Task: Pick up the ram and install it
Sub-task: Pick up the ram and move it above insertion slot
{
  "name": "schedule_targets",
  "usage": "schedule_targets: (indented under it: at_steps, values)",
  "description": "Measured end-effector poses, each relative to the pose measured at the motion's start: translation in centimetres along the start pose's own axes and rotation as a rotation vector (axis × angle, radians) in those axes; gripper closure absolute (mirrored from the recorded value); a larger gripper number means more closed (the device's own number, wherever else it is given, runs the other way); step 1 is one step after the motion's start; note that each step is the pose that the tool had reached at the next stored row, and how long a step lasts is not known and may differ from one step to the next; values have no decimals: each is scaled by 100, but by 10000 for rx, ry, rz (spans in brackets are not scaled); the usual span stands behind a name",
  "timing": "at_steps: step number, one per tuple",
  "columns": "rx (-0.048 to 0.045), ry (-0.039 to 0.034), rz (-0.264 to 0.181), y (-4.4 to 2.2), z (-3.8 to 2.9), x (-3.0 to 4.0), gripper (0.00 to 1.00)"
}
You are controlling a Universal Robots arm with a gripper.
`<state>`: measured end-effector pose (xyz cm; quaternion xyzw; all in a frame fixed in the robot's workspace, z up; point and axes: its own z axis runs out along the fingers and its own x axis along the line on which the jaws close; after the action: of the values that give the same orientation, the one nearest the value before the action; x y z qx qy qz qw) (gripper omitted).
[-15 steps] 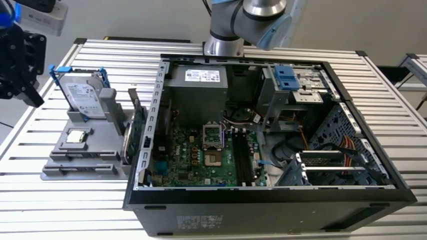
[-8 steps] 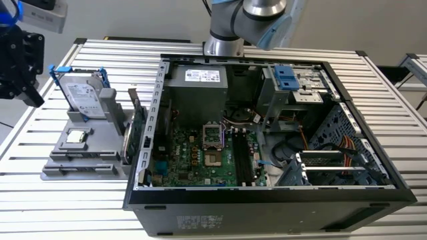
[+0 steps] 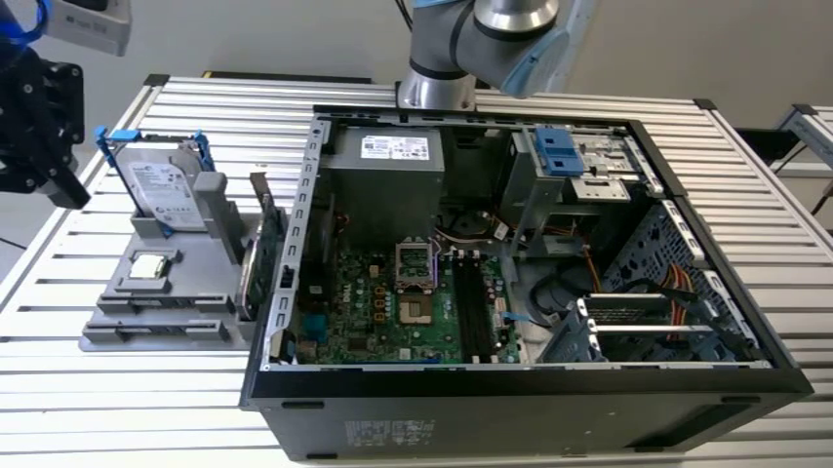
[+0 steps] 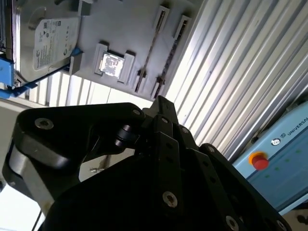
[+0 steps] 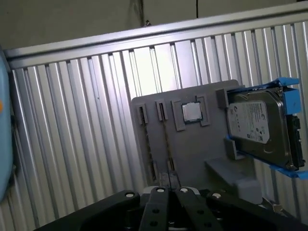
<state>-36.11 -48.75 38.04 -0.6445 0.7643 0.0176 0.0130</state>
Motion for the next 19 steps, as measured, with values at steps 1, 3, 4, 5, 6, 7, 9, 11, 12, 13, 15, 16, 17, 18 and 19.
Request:
schedule_targets:
  at_steps: [1,3,4,5,6,7,9,11,12,13,15,16,17,18,19]
  values:
    - [19,-3,-125,0,0,0,100]
    - [43,-8,-369,0,0,0,100]
    - [48,-9,-501,0,1,0,100]
    - [49,-9,-639,0,1,0,100]
    - [50,-9,-787,0,1,0,100]
    - [49,-8,-932,0,1,0,100]
    - [41,-6,-1247,1,0,0,100]
    - [34,-7,-1540,1,1,0,100]
    - [30,-7,-1689,1,2,0,100]
    - [23,-6,-1844,1,2,0,100]
    - [11,-3,-2119,0,1,0,100]
    - [5,-3,-2262,0,1,0,100]
    - [-1,-3,-2414,0,2,0,100]
    - [-7,-2,-2563,0,2,0,100]
    - [-14,-1,-2688,0,2,0,100]
